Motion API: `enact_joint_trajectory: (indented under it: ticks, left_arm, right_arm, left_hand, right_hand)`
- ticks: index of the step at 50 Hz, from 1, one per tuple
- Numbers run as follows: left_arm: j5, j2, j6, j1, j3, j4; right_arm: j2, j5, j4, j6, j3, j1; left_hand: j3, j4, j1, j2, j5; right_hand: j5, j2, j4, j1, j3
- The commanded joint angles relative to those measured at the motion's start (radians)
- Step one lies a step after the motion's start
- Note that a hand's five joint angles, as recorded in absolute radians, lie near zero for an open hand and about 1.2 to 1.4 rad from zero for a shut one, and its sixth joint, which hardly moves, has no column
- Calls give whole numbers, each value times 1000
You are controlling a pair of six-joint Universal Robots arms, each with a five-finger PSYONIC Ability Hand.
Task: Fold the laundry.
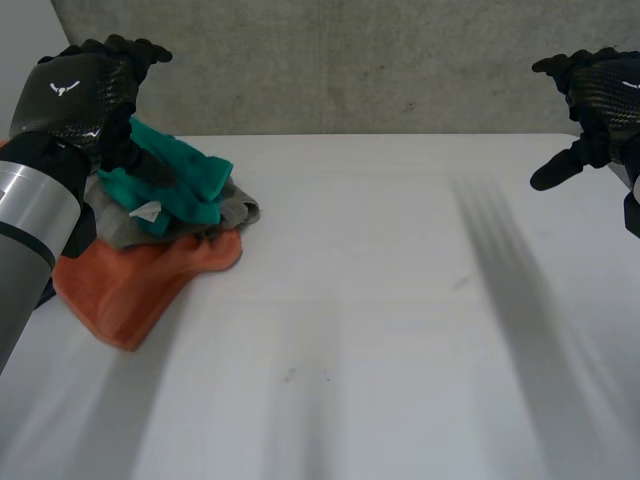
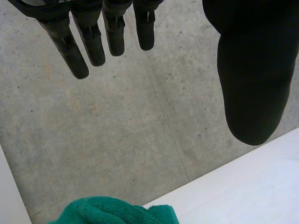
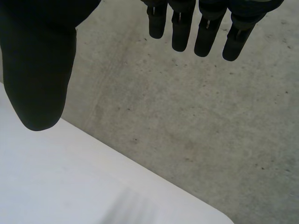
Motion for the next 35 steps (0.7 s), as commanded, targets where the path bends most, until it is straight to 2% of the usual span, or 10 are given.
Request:
enact_joint_trajectory:
  ticks: [1, 9, 14, 22, 24, 25, 28, 29, 32, 35]
  left_arm:
    - [1, -37, 2, 2, 20, 14]
    - [4, -180, 48, 26, 87, 114]
    - [7, -377, 210, 106, 183, 186]
    - [8, -683, 496, 170, 398, 192]
    - [7, -720, 523, 179, 426, 194]
    - [7, -744, 534, 184, 449, 197]
    - [5, -758, 534, 184, 478, 197]
    - [5, -760, 534, 173, 490, 195]
    - [4, -752, 531, 157, 492, 195]
    - [-1, -706, 522, 89, 489, 189]
  right_arm:
    - [-6, -55, -9, -1, 17, 1]
    - [-6, -59, -9, -7, 19, 1]
    - [-6, -59, -9, -8, 25, 3]
    - [-6, -59, -9, -10, 32, 12]
    - [-4, -57, -9, -10, 35, 18]
    - [-4, -57, -9, -10, 37, 20]
    - [-3, -58, -9, -11, 38, 21]
    - [-3, -59, -9, -11, 38, 21]
    - [-3, -59, -10, -13, 38, 21]
    - [-3, -59, -10, -13, 37, 21]
  left_hand:
    - [-102, -103, -85, -101, -101]
    - [-102, -103, -85, -101, -101]
    - [-102, -103, -85, -101, -101]
    - [-72, -73, -55, -71, -71]
    - [37, 35, 53, 37, 38]
    - [299, 297, 315, 299, 300]
    - [840, 838, 856, 840, 841]
    - [1117, 1116, 1134, 1118, 1118]
    - [1120, 1119, 1137, 1121, 1121]
    - [1120, 1119, 1137, 1121, 1121]
  right_hand:
    - [-99, -92, -99, -68, -99]
    - [-99, -92, -99, -68, -99]
    - [-99, -92, -99, -68, -99]
    - [-99, -92, -99, -68, -99]
    - [-99, -92, -99, -68, -99]
    - [-99, -92, -99, -68, -99]
    - [-99, -92, -99, -68, -99]
    - [-99, -92, -99, -68, -99]
    - [-99, -92, -99, -68, -99]
    - [-99, -92, -99, -68, -99]
